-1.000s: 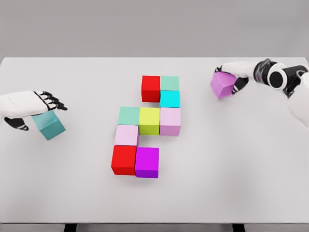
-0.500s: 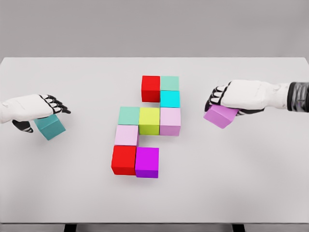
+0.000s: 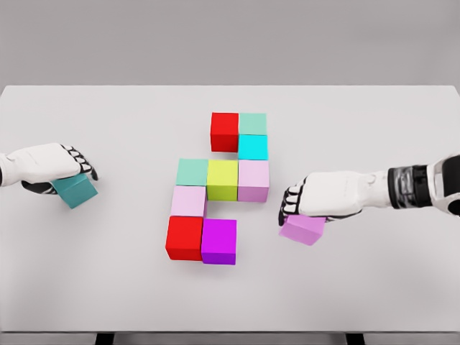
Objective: Assemble the squares on the desktop into the number 2
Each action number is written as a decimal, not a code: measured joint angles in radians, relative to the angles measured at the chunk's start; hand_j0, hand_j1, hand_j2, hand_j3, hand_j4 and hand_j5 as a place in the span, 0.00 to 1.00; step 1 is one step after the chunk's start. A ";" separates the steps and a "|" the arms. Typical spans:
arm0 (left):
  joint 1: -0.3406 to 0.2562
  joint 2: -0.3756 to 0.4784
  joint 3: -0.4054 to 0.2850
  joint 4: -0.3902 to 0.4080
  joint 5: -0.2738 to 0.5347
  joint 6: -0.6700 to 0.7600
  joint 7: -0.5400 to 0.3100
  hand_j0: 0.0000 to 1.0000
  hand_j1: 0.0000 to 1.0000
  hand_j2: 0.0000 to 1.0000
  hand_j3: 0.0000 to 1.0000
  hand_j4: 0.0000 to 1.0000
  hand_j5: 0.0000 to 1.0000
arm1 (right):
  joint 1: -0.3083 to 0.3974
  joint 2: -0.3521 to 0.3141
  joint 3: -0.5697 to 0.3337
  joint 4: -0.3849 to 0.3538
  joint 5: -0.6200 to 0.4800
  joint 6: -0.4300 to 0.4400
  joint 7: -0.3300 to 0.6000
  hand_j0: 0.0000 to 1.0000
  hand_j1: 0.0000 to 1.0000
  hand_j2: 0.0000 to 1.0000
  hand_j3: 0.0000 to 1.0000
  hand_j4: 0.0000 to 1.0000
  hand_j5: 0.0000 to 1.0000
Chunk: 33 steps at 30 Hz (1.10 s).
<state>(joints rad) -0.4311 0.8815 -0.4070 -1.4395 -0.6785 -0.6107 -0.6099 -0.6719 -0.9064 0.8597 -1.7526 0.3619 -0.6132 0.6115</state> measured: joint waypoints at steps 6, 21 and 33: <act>-0.003 0.000 0.000 0.000 0.001 0.000 -0.002 0.53 0.53 0.53 0.53 0.53 0.53 | -0.026 0.033 0.066 0.000 0.000 0.000 0.000 0.50 0.50 0.50 0.50 0.50 0.50; -0.028 -0.048 0.023 -0.002 0.067 -0.003 0.000 0.47 0.47 0.47 0.47 0.47 0.47 | -0.078 0.104 0.156 -0.002 -0.008 0.000 0.000 0.50 0.50 0.50 0.50 0.50 0.50; -0.064 -0.144 0.031 -0.001 0.088 -0.004 -0.001 0.43 0.43 0.43 0.43 0.43 0.43 | -0.123 0.067 0.149 -0.004 -0.095 0.000 0.000 1.00 1.00 1.00 1.00 1.00 1.00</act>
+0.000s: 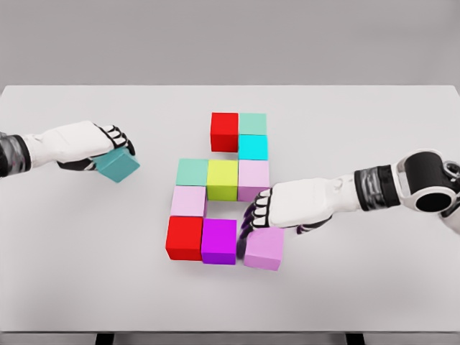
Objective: Assemble the squares on the desktop into the number 2
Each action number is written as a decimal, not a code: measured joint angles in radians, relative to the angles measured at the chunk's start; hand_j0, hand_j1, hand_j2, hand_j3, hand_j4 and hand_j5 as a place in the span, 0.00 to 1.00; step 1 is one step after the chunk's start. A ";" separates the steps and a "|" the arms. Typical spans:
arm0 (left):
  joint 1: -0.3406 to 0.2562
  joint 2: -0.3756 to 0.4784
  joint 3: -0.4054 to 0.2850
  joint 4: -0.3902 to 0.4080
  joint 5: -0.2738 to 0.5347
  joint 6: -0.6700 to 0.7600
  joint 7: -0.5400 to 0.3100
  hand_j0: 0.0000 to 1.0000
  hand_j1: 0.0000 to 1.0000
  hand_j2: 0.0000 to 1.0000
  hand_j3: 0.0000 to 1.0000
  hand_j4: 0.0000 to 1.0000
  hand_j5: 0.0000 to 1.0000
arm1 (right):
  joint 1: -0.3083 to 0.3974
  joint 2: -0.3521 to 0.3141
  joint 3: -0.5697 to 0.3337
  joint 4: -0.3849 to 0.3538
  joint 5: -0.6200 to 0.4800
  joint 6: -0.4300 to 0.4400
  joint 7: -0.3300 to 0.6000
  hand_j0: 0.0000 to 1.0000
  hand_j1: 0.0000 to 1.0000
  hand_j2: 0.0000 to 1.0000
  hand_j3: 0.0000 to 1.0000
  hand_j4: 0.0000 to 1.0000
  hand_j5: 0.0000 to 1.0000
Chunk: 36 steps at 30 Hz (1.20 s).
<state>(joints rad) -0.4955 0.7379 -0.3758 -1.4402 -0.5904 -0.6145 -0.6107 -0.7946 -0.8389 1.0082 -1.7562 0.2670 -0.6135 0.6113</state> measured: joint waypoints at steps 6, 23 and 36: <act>-0.018 -0.080 0.001 0.000 0.011 0.000 -0.001 0.44 0.44 0.44 0.44 0.44 0.44 | 0.002 -0.124 -0.143 0.000 -0.135 0.000 0.000 1.00 1.00 1.00 1.00 1.00 1.00; -0.115 -0.191 -0.004 0.093 0.047 0.052 0.002 0.44 0.44 0.44 0.44 0.44 0.44 | 0.000 -0.272 0.137 -0.003 -0.158 0.000 0.000 1.00 1.00 1.00 1.00 1.00 1.00; -0.187 -0.309 -0.015 0.257 0.157 0.416 0.000 0.45 0.45 0.45 0.45 0.45 0.45 | -0.038 -0.218 0.176 -0.002 -0.158 0.000 0.000 1.00 1.00 1.00 1.00 1.00 1.00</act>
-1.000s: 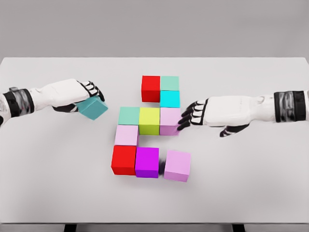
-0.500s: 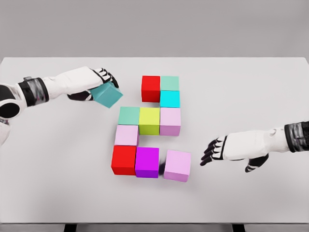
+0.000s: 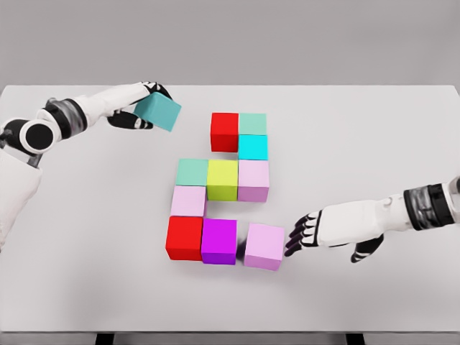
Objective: Assemble the squares on the desktop into the number 2
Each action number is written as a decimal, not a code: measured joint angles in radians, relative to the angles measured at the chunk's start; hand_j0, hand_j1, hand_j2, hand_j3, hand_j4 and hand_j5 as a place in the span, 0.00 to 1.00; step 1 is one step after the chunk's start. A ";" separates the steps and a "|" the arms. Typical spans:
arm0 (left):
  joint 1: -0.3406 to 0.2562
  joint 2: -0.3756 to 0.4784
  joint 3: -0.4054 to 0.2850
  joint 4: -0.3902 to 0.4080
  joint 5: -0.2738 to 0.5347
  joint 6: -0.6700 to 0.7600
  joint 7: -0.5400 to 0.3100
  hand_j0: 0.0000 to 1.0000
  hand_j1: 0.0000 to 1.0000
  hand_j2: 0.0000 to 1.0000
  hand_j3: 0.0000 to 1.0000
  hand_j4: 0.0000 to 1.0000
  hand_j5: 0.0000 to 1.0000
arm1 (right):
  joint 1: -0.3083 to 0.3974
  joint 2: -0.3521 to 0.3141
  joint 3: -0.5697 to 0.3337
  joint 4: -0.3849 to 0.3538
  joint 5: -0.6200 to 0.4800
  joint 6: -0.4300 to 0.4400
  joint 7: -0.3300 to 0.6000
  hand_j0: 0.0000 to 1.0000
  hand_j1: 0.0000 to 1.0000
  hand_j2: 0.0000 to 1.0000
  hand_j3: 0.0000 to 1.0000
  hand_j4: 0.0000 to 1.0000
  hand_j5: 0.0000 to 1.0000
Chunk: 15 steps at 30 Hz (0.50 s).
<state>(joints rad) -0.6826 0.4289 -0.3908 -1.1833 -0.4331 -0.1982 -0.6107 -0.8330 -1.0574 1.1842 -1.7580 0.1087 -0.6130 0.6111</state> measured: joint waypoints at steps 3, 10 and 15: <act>-0.002 -0.021 -0.001 -0.013 0.005 0.092 0.000 0.45 0.45 0.45 0.45 0.45 0.45 | 0.000 0.010 0.000 0.000 0.000 0.000 0.000 1.00 1.00 1.00 1.00 1.00 1.00; -0.002 -0.039 -0.008 -0.071 0.008 0.321 0.000 0.47 0.47 0.47 0.47 0.47 0.47 | -0.011 0.026 0.003 0.000 0.000 0.000 0.000 1.00 1.00 1.00 1.00 1.00 1.00; -0.011 -0.037 -0.054 -0.144 -0.010 0.496 -0.001 0.48 0.48 0.48 0.48 0.48 0.48 | -0.029 0.029 0.002 0.001 0.000 0.000 0.000 1.00 1.00 1.00 1.00 1.00 1.00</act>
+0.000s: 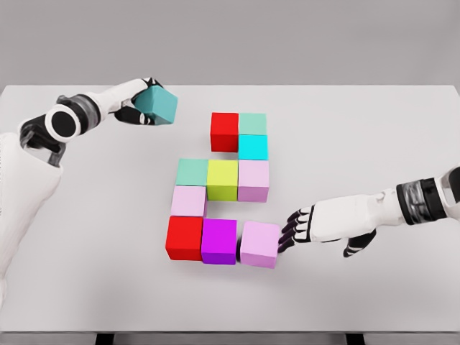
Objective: Assemble the squares on the desktop into the number 2
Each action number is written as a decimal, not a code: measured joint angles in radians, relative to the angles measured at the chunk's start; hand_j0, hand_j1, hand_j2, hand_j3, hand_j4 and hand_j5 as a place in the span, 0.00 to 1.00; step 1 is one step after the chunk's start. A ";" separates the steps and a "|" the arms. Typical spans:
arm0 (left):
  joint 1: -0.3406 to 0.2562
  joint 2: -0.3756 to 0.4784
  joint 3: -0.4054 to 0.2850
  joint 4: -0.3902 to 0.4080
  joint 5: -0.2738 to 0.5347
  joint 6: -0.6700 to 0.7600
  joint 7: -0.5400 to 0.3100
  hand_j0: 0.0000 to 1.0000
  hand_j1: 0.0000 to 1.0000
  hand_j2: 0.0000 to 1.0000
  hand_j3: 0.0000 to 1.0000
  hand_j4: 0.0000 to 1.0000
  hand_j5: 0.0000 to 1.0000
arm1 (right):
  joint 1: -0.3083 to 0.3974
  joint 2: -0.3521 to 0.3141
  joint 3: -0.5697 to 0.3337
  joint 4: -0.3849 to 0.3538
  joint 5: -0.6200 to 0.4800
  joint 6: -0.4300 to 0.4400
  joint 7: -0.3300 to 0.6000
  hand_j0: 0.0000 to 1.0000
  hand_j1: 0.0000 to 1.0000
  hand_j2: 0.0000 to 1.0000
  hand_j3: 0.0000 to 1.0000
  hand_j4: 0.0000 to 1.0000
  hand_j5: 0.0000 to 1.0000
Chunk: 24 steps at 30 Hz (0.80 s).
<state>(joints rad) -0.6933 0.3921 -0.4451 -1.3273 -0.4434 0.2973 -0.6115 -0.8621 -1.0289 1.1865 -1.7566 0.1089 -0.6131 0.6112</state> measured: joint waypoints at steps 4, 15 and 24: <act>-0.022 0.006 -0.057 -0.036 -0.030 0.177 -0.001 0.48 0.48 0.48 0.48 0.48 0.48 | 0.000 0.009 0.000 0.000 0.002 0.000 0.000 1.00 1.00 1.00 1.00 1.00 1.00; -0.045 0.002 -0.225 -0.113 -0.131 0.312 -0.001 0.47 0.47 0.47 0.47 0.47 0.47 | -0.011 0.024 -0.001 0.001 0.022 0.000 0.000 1.00 1.00 1.00 1.00 1.00 1.00; -0.098 -0.015 -0.289 -0.075 -0.155 0.315 -0.001 0.47 0.47 0.47 0.47 0.47 0.47 | -0.002 -0.013 -0.011 0.002 0.027 0.000 0.000 1.00 1.00 1.00 1.00 1.00 1.00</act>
<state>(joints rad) -0.7915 0.3776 -0.7338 -1.4026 -0.5987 0.6123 -0.6127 -0.8636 -1.0420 1.1751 -1.7546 0.1363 -0.6133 0.6112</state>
